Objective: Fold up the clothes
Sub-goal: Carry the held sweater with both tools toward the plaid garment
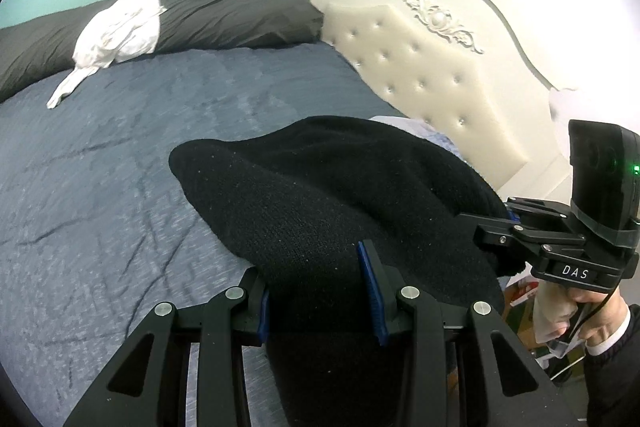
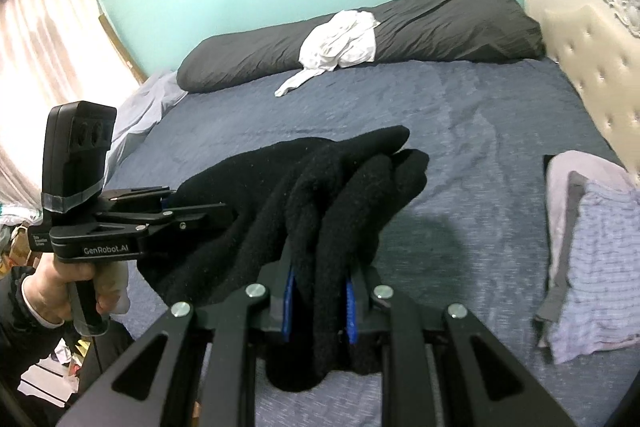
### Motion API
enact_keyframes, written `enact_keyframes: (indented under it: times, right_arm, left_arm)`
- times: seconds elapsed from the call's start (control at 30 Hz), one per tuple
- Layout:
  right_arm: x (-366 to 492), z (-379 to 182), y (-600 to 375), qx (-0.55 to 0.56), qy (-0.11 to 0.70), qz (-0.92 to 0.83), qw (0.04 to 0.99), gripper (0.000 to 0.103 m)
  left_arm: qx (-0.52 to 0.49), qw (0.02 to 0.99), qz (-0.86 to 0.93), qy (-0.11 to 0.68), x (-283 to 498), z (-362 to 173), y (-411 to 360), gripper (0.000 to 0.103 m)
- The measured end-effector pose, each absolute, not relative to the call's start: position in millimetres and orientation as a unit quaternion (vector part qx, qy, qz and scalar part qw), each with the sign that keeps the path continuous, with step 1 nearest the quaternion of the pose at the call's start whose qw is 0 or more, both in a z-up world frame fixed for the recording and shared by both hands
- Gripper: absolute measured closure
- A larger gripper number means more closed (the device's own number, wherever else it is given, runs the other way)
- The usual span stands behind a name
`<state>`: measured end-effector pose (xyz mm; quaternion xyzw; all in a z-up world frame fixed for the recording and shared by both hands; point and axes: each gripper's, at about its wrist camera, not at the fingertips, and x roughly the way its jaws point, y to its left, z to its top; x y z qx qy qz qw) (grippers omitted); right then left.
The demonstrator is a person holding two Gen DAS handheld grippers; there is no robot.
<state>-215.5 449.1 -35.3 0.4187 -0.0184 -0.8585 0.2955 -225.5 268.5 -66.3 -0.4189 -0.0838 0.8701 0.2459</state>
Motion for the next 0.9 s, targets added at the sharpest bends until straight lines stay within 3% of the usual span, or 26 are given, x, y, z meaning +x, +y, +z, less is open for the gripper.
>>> enact_keyframes:
  times: [0.9]
  right_arm:
    - [-217,-4,594,0.390,-0.042,-0.885,0.250,0.084]
  left_arm:
    - [-0.404,0.286,0.867,-0.049,-246,-29,413,0.063]
